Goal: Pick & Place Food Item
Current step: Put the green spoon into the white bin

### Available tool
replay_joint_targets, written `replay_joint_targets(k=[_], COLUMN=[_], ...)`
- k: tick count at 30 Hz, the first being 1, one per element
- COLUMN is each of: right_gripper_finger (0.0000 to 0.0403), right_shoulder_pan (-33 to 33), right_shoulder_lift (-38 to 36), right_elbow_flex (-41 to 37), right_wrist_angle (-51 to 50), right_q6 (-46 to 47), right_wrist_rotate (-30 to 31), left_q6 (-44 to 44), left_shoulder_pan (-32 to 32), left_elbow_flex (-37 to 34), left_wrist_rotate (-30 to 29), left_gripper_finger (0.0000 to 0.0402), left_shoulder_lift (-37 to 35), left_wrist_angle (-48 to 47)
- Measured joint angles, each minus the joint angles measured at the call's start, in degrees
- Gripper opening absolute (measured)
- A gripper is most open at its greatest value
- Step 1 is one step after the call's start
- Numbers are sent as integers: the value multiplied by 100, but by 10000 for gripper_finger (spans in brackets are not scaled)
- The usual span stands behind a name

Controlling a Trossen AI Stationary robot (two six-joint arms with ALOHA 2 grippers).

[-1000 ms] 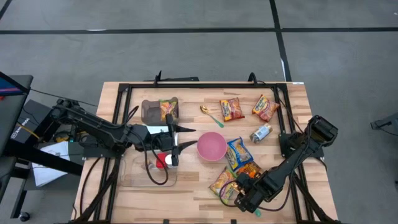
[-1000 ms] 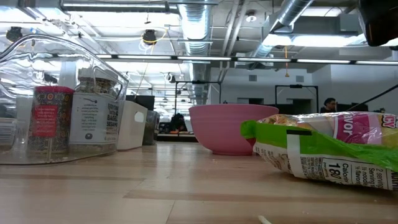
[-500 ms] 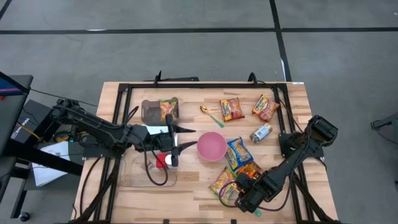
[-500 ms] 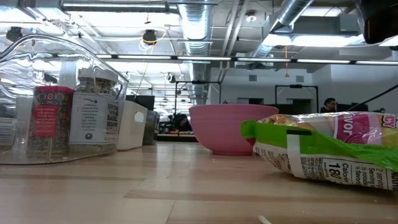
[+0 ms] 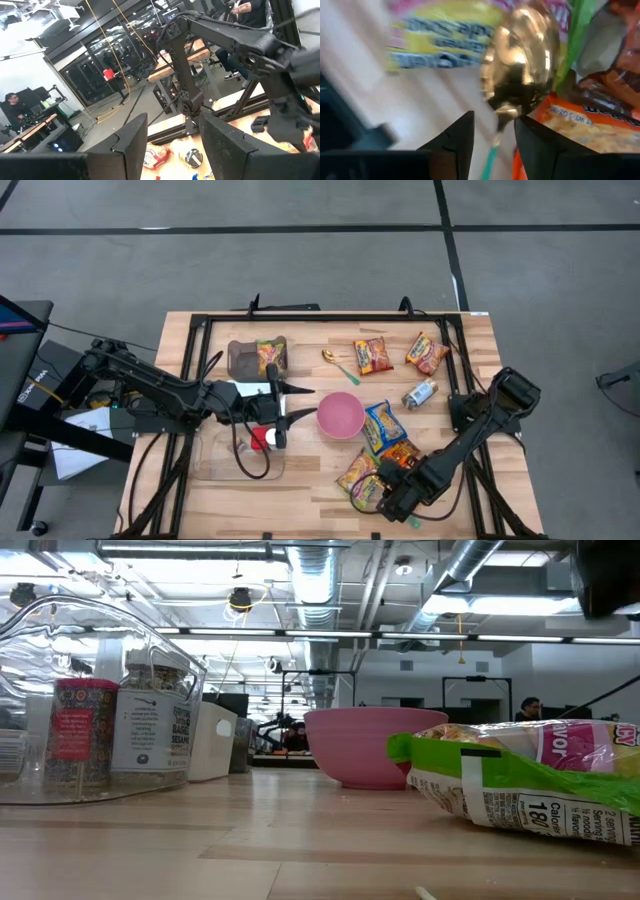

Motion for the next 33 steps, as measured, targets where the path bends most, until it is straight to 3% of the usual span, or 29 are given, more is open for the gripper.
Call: replay_joint_targets(k=[7,26,33], right_gripper_finger=[133,130,94], right_shoulder_pan=[-148,-209,-208], right_shoulder_lift=[377,320,320], right_elbow_flex=[-16,-7,-7], right_wrist_angle=[105,193,193], right_q6=[-366,-433,-427], right_wrist_rotate=[-889,-740,-806], left_q6=[0,-2,-2], left_shoulder_pan=[0,0,0], left_elbow_flex=[4,4,4], left_wrist_rotate=[0,0,0], left_gripper_finger=[172,172,172], left_shoulder_lift=[0,1,1], left_wrist_angle=[-25,-50,-50])
